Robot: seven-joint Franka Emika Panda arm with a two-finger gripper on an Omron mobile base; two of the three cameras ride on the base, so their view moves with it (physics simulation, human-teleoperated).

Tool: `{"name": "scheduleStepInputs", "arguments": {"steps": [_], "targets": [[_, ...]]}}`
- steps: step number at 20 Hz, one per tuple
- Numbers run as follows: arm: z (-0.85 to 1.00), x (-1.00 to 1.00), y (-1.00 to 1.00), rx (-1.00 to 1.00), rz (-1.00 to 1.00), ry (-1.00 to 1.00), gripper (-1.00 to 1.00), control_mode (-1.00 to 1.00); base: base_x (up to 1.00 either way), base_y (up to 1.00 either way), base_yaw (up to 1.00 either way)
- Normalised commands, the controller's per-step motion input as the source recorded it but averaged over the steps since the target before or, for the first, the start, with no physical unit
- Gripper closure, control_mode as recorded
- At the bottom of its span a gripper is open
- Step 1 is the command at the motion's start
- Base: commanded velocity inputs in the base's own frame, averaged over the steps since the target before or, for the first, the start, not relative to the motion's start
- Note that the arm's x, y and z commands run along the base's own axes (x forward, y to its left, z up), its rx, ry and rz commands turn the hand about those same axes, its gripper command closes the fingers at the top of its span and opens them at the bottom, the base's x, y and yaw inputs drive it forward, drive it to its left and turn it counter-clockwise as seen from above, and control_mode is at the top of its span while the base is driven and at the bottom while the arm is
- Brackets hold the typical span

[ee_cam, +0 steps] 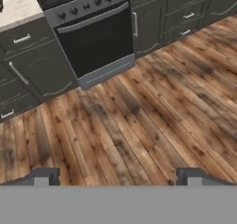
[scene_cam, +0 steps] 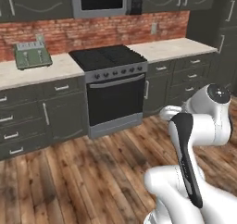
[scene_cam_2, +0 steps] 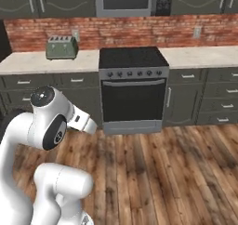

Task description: Take a sugar cube from the saucer and place it inside the coffee. Then, grab milk from the fridge and place it next to the coffee on the counter to sweeten the coffee.

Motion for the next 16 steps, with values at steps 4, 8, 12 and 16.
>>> {"name": "scheduleStepInputs", "arguments": {"steps": [4,8,12,16], "targets": [[0.0,0.0,0.0,0.0,0.0,0.0,-1.0,1.0,0.14,-0.37,-0.5],[0.0,0.0,0.0,0.0,0.0,0.0,-1.0,1.0,0.22,-0.33,-0.5],[0.0,0.0,0.0,0.0,0.0,0.0,-1.0,1.0,0.3,-0.31,-0.49],[0.0,0.0,0.0,0.0,0.0,0.0,-1.0,1.0,0.3,-0.29,-0.49]]}}
